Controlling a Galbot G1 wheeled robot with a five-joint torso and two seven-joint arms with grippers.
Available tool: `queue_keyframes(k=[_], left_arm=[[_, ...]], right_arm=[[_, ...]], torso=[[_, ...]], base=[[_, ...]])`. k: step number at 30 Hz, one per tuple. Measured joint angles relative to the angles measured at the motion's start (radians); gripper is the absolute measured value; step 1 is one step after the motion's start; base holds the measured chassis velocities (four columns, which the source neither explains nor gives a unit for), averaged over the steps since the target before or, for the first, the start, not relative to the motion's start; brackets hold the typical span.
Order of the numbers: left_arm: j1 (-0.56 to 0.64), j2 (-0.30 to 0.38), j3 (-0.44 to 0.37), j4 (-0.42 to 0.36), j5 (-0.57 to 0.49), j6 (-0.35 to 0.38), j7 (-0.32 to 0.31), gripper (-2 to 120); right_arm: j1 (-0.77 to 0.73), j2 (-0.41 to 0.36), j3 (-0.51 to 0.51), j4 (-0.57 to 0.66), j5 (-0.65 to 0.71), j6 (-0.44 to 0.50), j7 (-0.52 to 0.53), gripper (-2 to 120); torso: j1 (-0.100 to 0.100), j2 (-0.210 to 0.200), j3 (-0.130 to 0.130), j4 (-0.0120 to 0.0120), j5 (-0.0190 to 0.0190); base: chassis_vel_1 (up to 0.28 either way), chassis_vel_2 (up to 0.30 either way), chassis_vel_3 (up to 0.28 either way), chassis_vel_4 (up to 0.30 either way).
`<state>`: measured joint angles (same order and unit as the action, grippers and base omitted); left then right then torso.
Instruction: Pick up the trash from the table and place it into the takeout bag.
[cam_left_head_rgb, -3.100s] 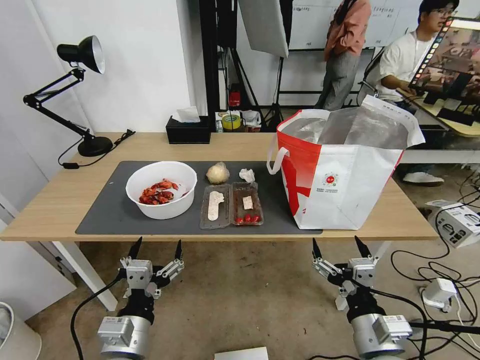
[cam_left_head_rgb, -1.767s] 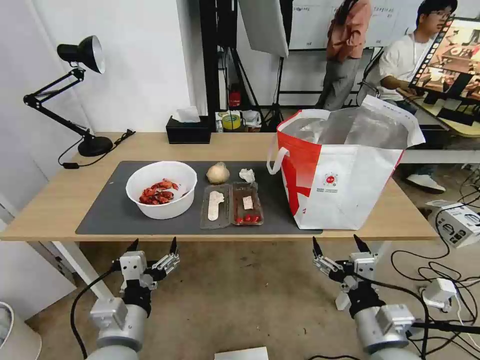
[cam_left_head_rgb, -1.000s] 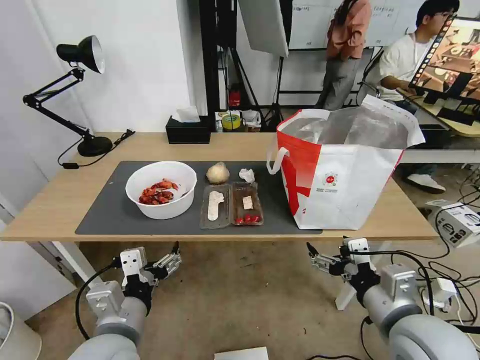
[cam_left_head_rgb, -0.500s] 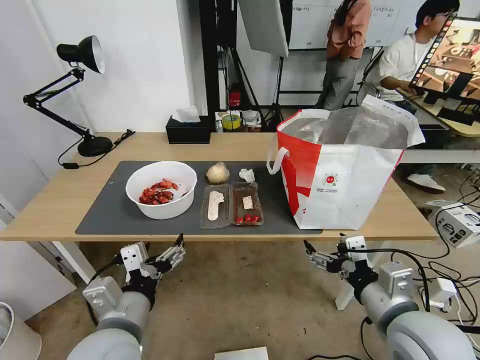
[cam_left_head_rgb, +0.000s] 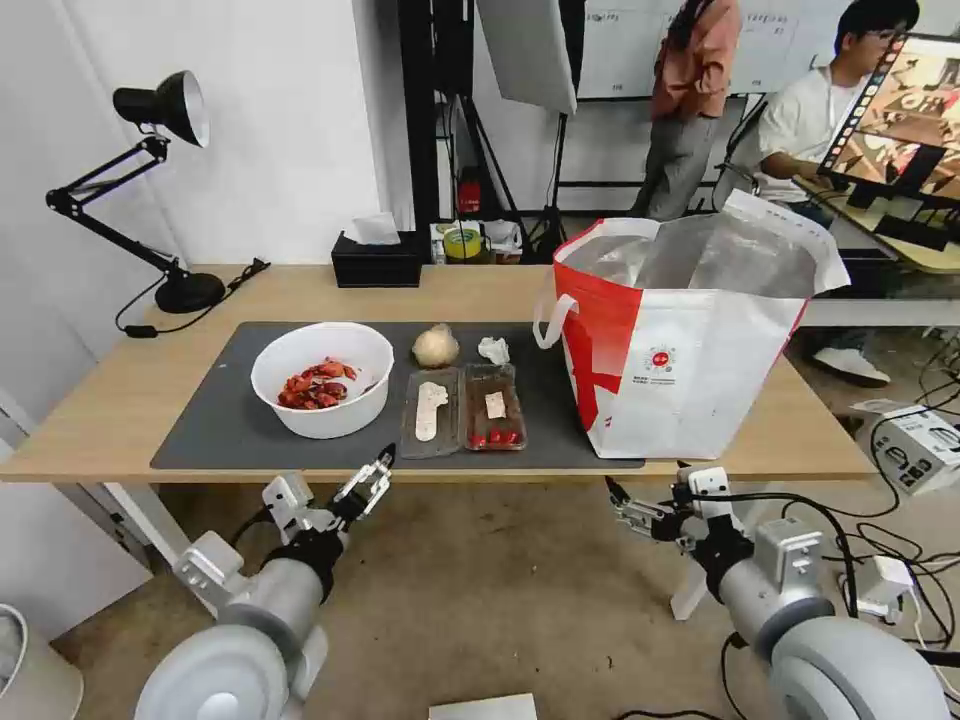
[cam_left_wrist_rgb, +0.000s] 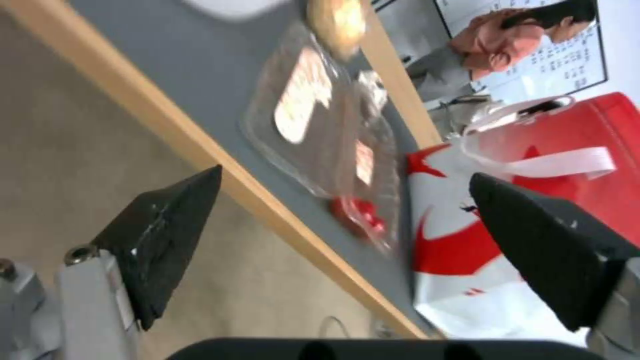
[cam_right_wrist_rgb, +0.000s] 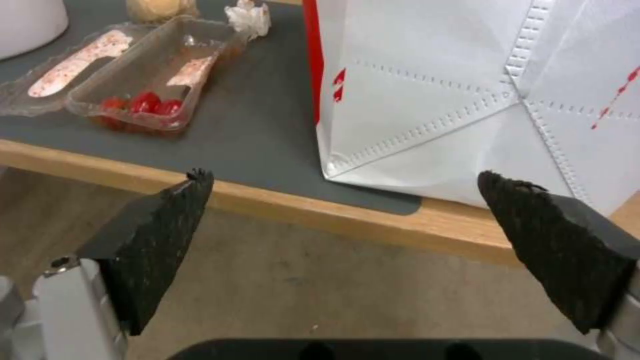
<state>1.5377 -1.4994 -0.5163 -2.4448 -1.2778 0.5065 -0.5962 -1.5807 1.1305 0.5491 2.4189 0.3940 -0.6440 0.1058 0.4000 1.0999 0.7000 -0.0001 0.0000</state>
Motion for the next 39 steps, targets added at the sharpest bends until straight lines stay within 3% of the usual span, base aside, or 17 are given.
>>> queue_keyframes(k=[4, 15, 30, 39], left_arm=[[-0.006, -0.036, 0.001, -0.008, -0.079, -0.027, -0.034, 100], [-0.026, -0.085, 0.014, 0.011, -0.083, -0.049, -0.047, 100], [-0.155, -0.076, 0.142, 0.171, -0.032, -0.107, -0.044, 100], [-0.209, -0.092, 0.171, 0.229, -0.024, -0.125, -0.045, 100]], right_arm=[[0.025, -0.010, -0.019, -0.015, 0.001, 0.000, 0.000, 100], [0.068, -0.024, -0.069, -0.037, 0.002, 0.000, 0.000, 100], [0.037, 0.000, -0.043, -0.041, -0.002, 0.001, 0.005, 100], [0.031, 0.010, -0.039, -0.042, -0.016, 0.002, 0.005, 100]], torso=[[0.000, 0.000, 0.000, 0.0000, 0.0001], [0.000, 0.000, 0.000, 0.0000, 0.0000], [0.000, 0.000, 0.000, 0.0000, 0.0000], [0.000, 0.000, 0.000, 0.0001, 0.0000]], base=[[0.000, 0.000, 0.000, 0.000], [0.000, 0.000, 0.000, 0.000], [0.000, 0.000, 0.000, 0.000], [0.000, 0.000, 0.000, 0.000]])
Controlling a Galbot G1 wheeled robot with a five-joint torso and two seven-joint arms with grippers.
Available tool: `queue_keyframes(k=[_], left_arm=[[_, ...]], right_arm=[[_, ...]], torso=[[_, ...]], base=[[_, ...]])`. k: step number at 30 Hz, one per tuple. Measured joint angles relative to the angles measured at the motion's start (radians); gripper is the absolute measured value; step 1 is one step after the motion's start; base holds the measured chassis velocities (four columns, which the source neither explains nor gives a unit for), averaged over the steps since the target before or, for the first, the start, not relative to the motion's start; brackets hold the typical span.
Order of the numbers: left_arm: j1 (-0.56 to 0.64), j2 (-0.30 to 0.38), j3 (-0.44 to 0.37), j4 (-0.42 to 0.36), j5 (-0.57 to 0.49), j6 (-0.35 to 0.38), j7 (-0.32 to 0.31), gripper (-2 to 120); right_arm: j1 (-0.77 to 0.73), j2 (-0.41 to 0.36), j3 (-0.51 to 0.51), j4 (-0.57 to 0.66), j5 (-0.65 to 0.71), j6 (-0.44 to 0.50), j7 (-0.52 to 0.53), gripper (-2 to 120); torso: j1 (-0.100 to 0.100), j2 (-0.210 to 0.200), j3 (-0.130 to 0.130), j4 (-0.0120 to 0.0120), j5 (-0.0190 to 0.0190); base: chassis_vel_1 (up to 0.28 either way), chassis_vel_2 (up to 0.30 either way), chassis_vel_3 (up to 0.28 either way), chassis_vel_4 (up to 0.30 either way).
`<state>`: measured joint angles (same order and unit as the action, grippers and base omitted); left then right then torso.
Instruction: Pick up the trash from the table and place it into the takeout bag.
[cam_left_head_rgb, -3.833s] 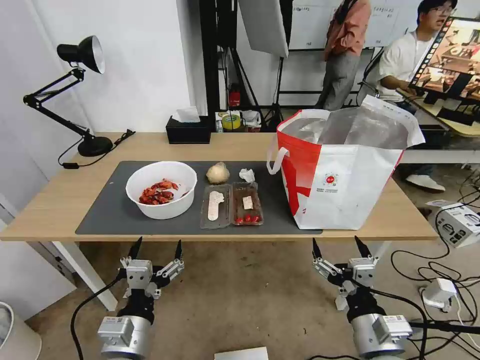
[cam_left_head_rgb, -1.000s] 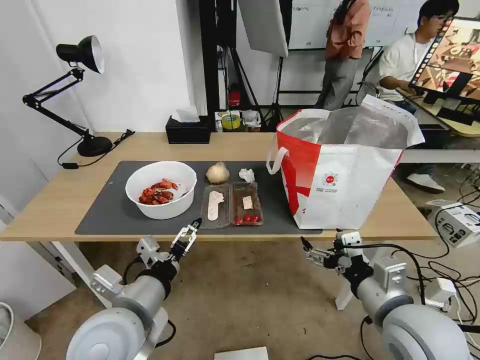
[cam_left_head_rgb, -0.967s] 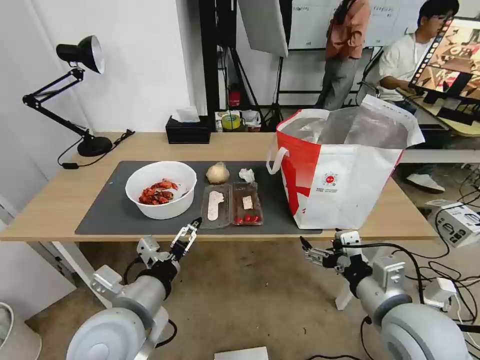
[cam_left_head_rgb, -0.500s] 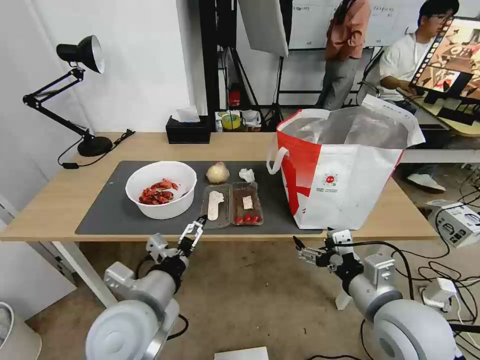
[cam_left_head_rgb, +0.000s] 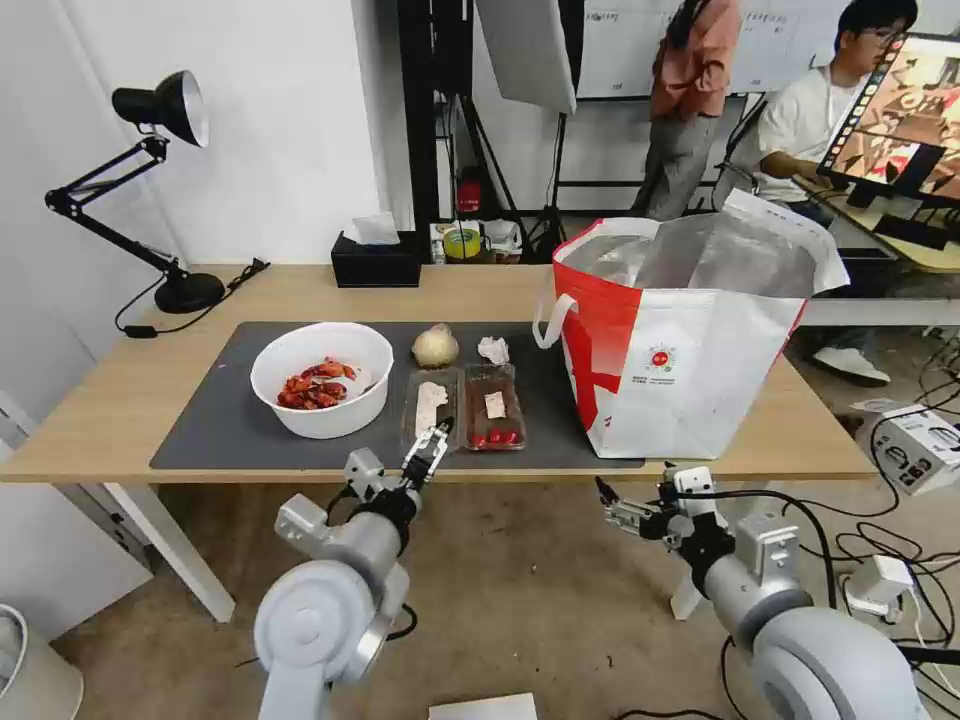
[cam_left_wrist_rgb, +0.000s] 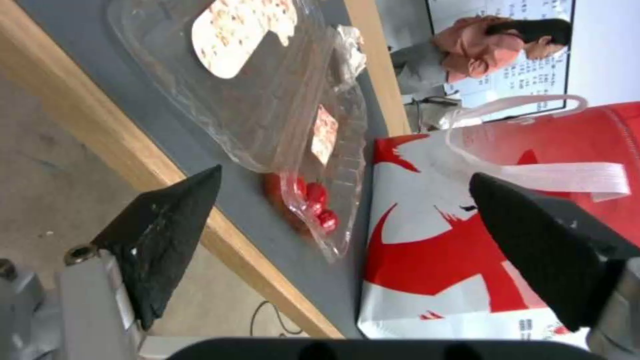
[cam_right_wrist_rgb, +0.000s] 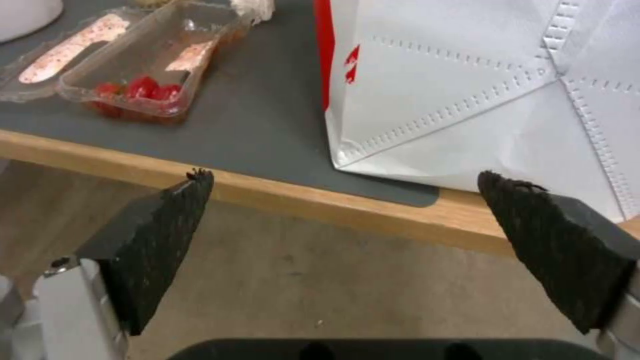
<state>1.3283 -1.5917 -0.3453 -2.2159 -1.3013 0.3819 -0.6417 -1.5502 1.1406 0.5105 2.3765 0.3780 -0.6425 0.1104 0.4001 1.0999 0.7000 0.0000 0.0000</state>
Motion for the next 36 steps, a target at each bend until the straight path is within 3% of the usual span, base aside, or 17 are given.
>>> queue_keyframes(k=[36], left_arm=[[-0.060, 0.000, 0.015, 0.079, 0.001, -0.009, -0.020, 100]], right_arm=[[0.014, 0.000, -0.013, -0.023, 0.007, 0.005, -0.002, 100]], torso=[[0.000, 0.000, 0.000, 0.0000, 0.0000]], base=[[0.000, 0.000, 0.000, 0.000]])
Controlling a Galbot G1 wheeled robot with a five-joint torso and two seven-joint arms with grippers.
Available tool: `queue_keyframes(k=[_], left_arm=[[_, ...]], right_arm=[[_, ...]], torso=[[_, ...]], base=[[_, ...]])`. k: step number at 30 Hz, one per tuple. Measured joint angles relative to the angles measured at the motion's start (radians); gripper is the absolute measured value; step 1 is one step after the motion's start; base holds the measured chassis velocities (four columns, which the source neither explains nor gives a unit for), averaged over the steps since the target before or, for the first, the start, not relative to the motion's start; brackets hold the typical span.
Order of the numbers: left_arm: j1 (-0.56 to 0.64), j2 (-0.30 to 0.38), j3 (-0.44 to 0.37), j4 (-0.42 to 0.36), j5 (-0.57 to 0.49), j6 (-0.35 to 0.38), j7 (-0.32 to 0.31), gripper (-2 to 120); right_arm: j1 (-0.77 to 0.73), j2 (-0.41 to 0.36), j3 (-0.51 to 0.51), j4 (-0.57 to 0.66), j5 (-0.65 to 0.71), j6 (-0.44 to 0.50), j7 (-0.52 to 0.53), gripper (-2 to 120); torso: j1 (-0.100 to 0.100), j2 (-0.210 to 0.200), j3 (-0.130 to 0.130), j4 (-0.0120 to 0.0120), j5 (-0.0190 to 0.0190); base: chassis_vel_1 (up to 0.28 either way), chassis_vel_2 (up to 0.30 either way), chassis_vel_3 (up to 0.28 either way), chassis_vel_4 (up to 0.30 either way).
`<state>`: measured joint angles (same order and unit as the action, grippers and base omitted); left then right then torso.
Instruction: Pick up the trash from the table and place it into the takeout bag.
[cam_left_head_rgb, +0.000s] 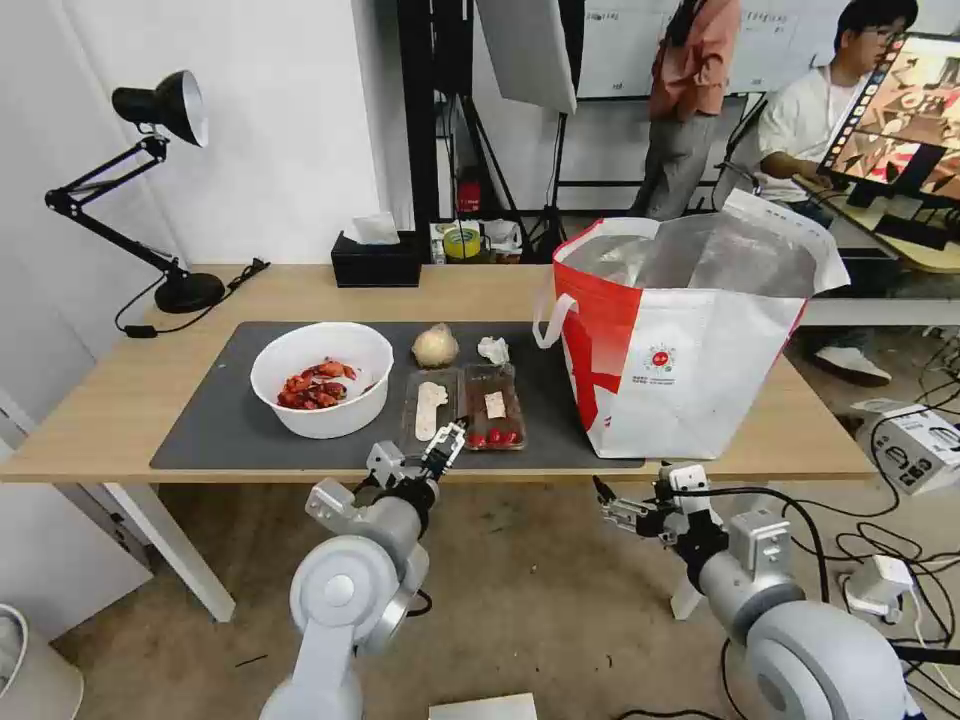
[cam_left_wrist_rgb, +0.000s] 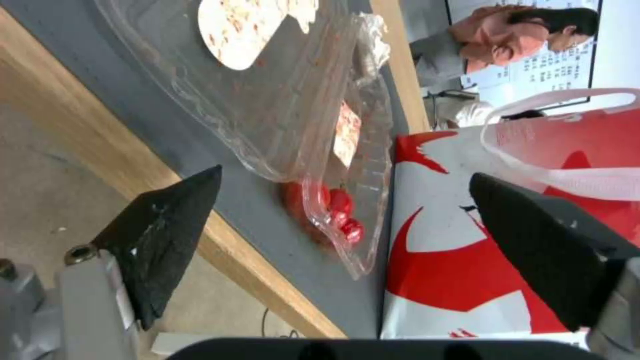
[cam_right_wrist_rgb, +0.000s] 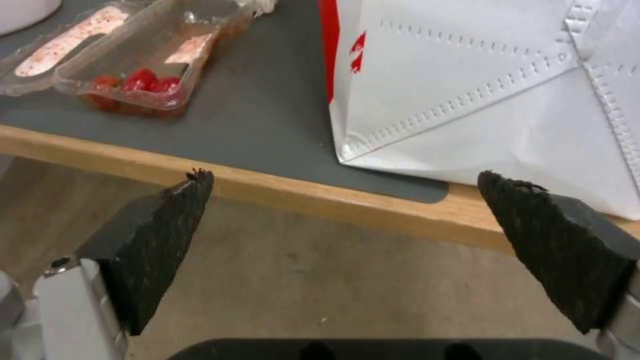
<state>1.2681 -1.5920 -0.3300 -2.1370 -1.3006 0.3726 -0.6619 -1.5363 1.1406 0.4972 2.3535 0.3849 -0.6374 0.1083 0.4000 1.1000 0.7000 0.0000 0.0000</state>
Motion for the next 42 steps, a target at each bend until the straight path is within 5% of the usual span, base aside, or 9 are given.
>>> queue_keyframes(k=[42], left_arm=[[-0.062, -0.001, 0.008, 0.071, -0.007, -0.011, -0.003, 100]], right_arm=[[-0.026, 0.037, 0.000, 0.006, -0.034, 0.005, -0.003, 100]], torso=[[0.000, 0.000, 0.000, 0.0000, 0.0000]], base=[[0.000, 0.000, 0.000, 0.000]])
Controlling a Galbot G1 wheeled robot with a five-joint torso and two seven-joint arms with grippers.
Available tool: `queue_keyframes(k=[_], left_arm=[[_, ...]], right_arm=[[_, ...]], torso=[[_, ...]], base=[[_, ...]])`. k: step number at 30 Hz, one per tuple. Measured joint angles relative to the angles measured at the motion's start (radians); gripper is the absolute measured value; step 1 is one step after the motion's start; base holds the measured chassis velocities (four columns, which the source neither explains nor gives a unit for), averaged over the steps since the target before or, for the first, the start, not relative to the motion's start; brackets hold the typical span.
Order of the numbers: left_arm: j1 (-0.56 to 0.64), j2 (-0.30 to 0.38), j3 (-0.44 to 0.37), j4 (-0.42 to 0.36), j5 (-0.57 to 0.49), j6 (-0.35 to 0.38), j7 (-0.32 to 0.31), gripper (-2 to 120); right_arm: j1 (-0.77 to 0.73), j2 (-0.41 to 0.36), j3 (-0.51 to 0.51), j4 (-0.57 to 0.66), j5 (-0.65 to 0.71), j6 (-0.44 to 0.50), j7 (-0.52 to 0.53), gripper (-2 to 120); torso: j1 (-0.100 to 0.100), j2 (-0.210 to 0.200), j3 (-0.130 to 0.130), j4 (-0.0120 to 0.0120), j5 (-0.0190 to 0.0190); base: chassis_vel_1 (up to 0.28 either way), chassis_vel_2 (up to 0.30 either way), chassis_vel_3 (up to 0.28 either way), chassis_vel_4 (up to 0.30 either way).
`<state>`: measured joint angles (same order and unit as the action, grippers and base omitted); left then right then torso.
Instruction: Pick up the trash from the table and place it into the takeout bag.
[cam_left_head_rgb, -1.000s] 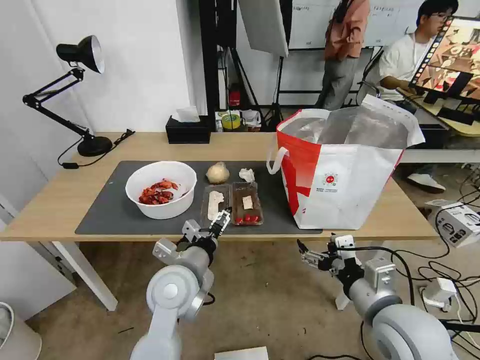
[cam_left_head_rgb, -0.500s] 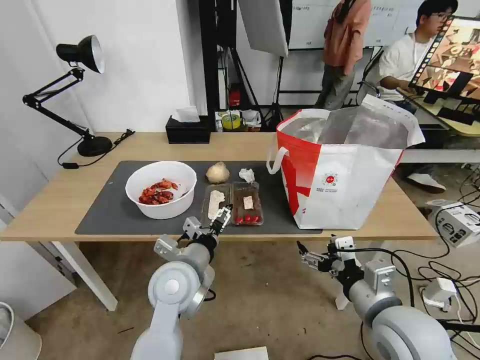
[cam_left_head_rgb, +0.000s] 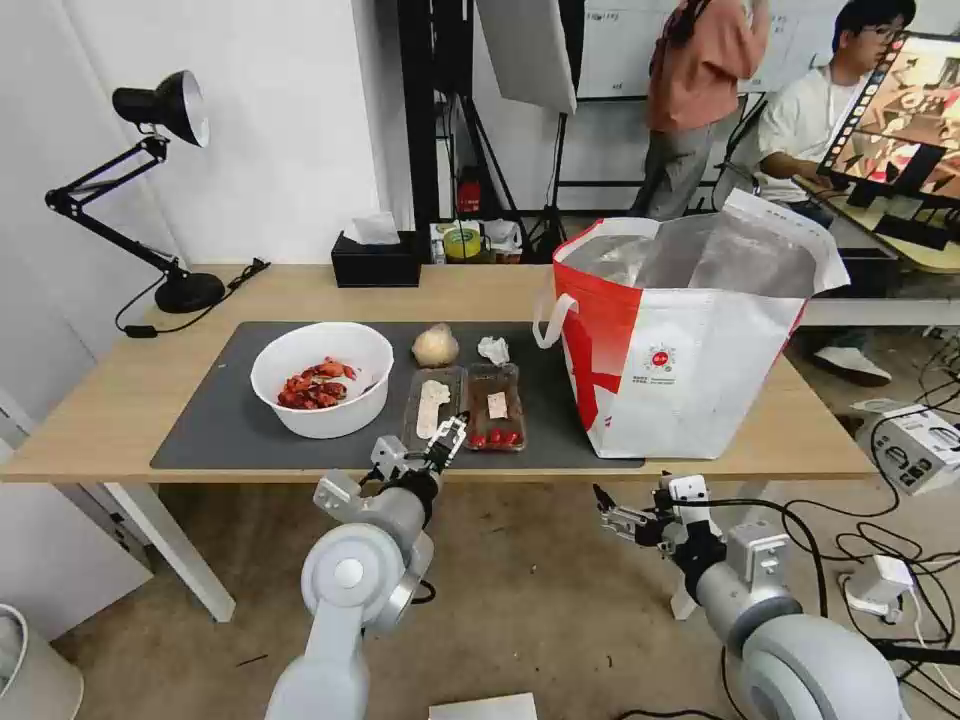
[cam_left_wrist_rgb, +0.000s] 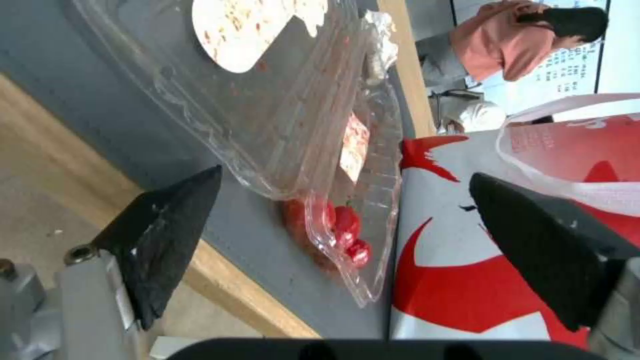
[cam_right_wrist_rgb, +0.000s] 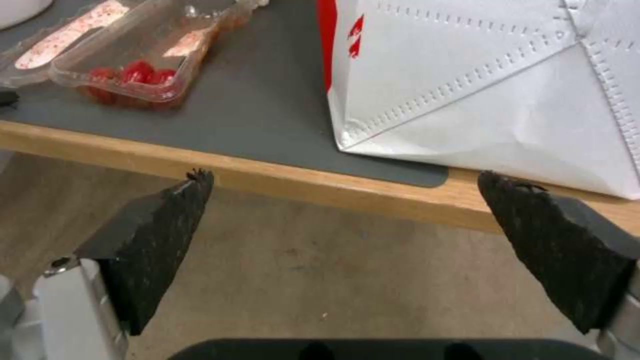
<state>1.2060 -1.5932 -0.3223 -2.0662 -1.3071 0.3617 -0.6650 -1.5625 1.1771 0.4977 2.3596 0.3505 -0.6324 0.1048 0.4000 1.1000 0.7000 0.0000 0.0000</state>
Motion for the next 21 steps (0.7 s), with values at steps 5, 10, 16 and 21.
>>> queue_keyframes(k=[5, 10, 16, 21], left_arm=[[-0.015, 0.000, -0.001, 0.017, -0.006, 0.000, -0.006, 100], [-0.019, 0.000, 0.003, 0.021, -0.007, -0.003, -0.009, 100], [-0.021, 0.000, 0.001, 0.018, -0.007, -0.013, -0.009, 100], [-0.021, 0.000, 0.000, 0.009, -0.006, -0.027, -0.008, 100]], right_arm=[[-0.012, 0.004, 0.001, 0.005, -0.003, 0.001, 0.000, 100], [-0.024, 0.011, 0.001, 0.007, -0.011, 0.004, 0.000, 100], [-0.032, 0.013, 0.000, 0.008, -0.016, 0.015, -0.002, 100], [-0.032, 0.014, -0.003, 0.008, -0.018, 0.016, -0.002, 100]], torso=[[0.000, 0.000, 0.000, 0.0000, 0.0000], [0.000, 0.000, 0.000, 0.0000, 0.0000], [0.000, 0.000, 0.000, 0.0000, 0.0000], [0.000, 0.000, 0.000, 0.0000, 0.0000]], base=[[0.000, 0.000, 0.000, 0.000], [0.000, 0.000, 0.000, 0.000], [0.000, 0.000, 0.000, 0.000], [0.000, 0.000, 0.000, 0.000]])
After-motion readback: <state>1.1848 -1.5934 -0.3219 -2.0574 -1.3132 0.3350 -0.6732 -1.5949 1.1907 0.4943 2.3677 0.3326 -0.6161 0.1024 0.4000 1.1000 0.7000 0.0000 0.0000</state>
